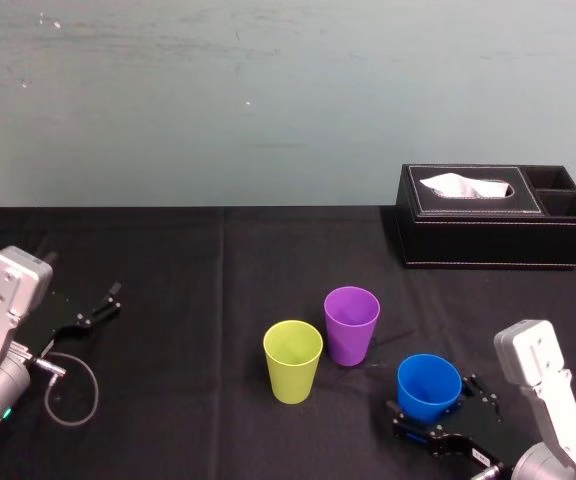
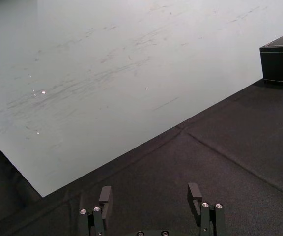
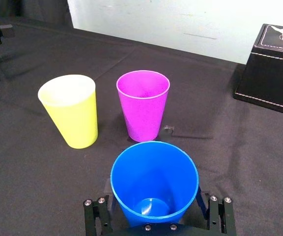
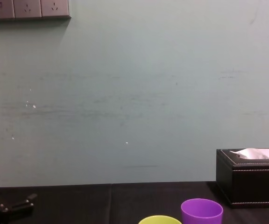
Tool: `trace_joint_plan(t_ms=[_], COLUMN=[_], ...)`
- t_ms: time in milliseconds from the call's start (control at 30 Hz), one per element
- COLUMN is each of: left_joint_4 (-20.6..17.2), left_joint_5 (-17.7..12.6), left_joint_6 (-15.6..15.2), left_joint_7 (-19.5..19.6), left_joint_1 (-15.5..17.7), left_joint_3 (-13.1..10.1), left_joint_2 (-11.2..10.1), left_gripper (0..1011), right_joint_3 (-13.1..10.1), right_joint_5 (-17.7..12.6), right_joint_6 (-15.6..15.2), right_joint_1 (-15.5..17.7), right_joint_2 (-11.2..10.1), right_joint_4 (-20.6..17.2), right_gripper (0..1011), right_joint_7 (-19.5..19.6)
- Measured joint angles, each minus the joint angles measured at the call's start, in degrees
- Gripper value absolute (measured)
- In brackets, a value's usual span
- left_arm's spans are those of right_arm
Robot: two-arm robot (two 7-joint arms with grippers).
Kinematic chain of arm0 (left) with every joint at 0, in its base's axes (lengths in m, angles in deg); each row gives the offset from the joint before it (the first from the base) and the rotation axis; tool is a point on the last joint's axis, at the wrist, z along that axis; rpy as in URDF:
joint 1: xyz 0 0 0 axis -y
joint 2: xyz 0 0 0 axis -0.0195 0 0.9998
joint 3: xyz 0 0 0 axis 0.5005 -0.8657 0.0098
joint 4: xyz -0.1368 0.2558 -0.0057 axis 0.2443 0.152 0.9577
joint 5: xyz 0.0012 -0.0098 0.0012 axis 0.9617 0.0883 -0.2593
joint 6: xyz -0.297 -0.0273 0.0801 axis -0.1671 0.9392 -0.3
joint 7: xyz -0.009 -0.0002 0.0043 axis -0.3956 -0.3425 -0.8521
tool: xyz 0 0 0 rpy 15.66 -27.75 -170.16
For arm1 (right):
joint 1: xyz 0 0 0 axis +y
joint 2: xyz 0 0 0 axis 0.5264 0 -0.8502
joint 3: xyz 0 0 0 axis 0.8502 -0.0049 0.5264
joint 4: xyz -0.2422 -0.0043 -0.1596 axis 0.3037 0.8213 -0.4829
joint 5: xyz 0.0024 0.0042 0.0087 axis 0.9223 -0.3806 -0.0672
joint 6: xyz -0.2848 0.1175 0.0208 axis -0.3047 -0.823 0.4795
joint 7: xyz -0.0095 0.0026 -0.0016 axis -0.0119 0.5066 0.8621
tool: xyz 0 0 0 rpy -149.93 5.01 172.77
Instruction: Stack the three plastic cups sequentially using one hand.
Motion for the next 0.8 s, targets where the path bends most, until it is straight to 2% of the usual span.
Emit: trace_joint_plan(t_ms=[433,800], left_joint_4=[0.00,0.00], left_joint_5=[0.00,0.00], left_joint_6=[0.00,-0.01], left_joint_7=[0.00,0.00], left_joint_1=[0.00,0.00], left_joint_3=[0.00,0.00], left_joint_2=[0.00,0.00], left_gripper=[1000,1000], right_joint_3=[0.22,0.06], right_joint_5=[1.23,1.84], right_joint_6=[0.14,0.02], right_joint_1=[-1.47,-1.34], right_joint_2=[1.74,2.03], right_joint_4=[1.78,1.73], right_gripper=[1003,1003], right_joint_7=[-0.80,-0.87])
